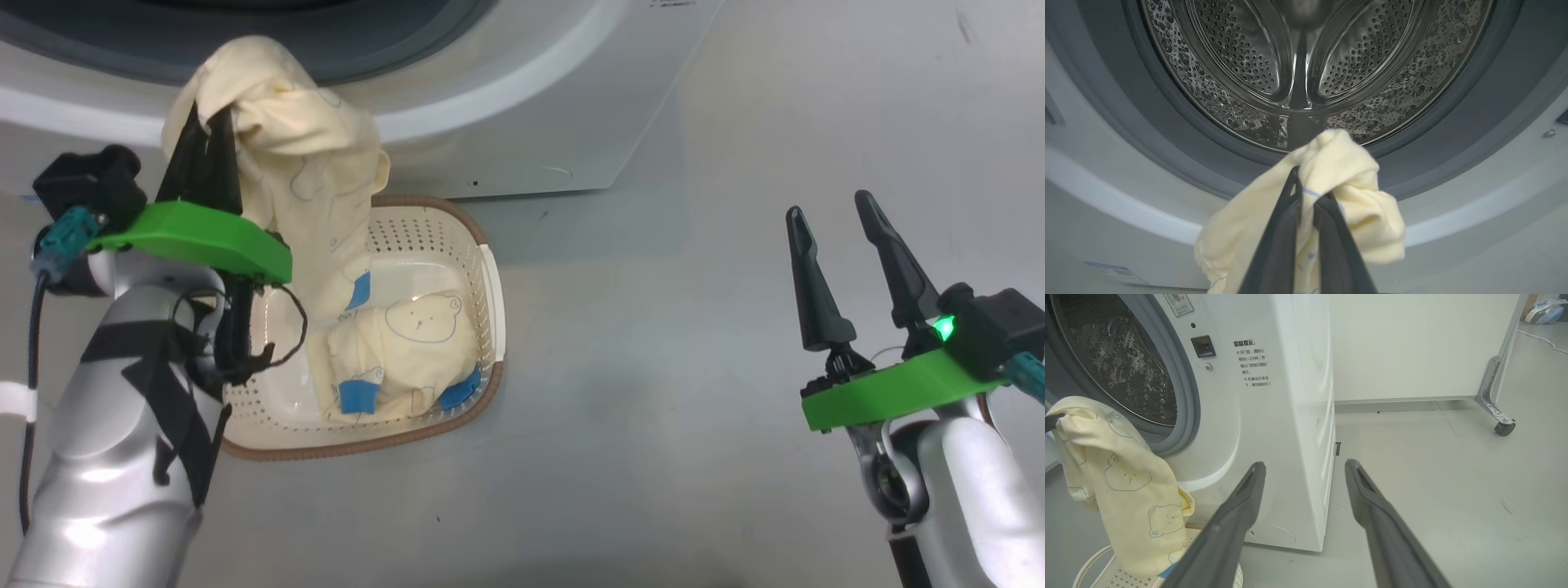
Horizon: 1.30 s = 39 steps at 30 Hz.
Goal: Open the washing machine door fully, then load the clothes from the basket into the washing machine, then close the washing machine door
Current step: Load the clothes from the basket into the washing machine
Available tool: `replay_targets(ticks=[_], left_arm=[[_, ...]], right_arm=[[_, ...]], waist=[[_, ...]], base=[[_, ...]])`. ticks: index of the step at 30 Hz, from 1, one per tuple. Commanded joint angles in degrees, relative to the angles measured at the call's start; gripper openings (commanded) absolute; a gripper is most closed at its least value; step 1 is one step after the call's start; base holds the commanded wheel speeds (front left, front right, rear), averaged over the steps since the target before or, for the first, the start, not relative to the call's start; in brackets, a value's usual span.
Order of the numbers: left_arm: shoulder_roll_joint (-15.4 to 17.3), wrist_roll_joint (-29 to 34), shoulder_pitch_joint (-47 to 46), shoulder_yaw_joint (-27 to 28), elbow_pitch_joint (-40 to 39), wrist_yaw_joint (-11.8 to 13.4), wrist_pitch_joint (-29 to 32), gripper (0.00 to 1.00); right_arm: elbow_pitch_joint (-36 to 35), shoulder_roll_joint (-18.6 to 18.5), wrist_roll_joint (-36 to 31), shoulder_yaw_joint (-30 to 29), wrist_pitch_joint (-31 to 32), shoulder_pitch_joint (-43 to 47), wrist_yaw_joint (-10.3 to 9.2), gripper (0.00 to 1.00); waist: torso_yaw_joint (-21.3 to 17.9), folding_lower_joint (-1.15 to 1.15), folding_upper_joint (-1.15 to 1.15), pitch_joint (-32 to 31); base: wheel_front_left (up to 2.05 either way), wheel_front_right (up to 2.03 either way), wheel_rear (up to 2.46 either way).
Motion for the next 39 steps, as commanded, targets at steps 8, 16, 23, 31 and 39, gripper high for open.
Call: replay_targets(ticks=[8,16,23,31,39], left_arm=[[4.0,0.5,-8.1,2.3,-2.4,2.3,4.6,0.00],[5.1,0.5,-14.4,2.6,-0.7,3.0,7.3,0.00],[5.0,2.2,-20.4,0.9,2.4,3.5,9.1,0.00],[4.4,2.6,-24.8,-0.4,6.7,3.2,9.6,0.00],[6.5,4.3,-30.4,-1.5,11.1,2.8,10.3,0.00]], right_arm=[[-0.3,0.1,1.1,2.1,-0.5,1.0,0.00,1.00],[0.2,0.1,1.6,2.0,-0.7,0.7,0.00,1.00],[0.7,0.3,1.9,2.7,-0.8,0.0,0.00,1.00],[1.5,1.2,3.1,3.4,-0.9,-0.5,0.00,1.00],[1.3,1.8,3.6,3.8,-0.9,0.2,0.00,1.00]], waist=[[-1.9,0.00,0.00,-1.2],[-3.1,0.00,0.00,-0.3],[-4.9,0.00,0.00,1.9],[-7.9,0.00,0.00,4.6],[-9.7,0.00,0.00,7.6]], base=[[0.00,0.00,0.00],[0.00,0.00,0.00],[0.00,0.00,0.00],[0.00,0.00,0.00],[0.00,0.00,0.00]])
